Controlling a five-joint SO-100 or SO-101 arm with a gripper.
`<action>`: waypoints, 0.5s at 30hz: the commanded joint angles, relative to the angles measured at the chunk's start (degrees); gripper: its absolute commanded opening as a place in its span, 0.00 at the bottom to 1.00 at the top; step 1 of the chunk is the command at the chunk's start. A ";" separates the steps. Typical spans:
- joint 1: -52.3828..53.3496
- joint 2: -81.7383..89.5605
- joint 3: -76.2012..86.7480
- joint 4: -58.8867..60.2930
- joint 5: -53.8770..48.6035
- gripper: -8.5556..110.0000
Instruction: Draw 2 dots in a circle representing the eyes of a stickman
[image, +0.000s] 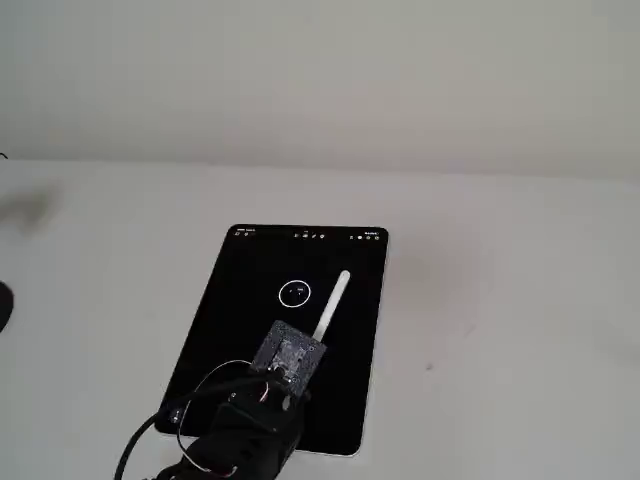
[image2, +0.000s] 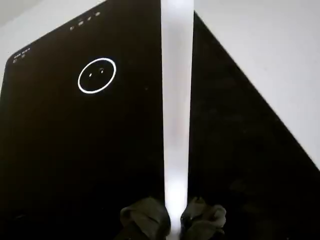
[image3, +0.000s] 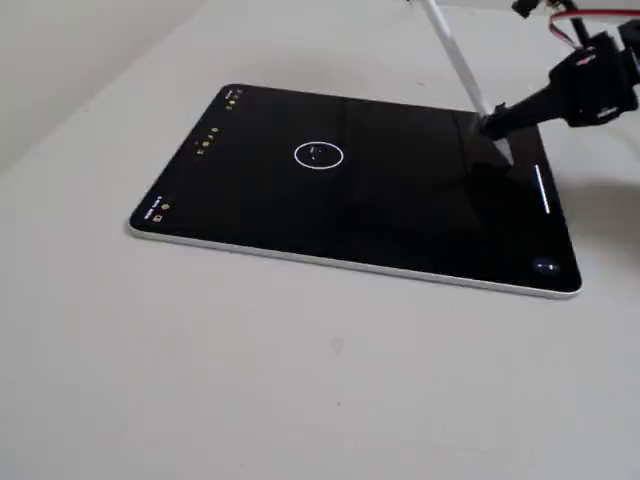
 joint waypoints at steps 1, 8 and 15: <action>-0.97 -0.97 -0.88 -2.02 -1.41 0.07; 0.00 5.36 -1.58 2.20 5.27 0.07; -2.55 38.50 -4.92 31.73 17.58 0.07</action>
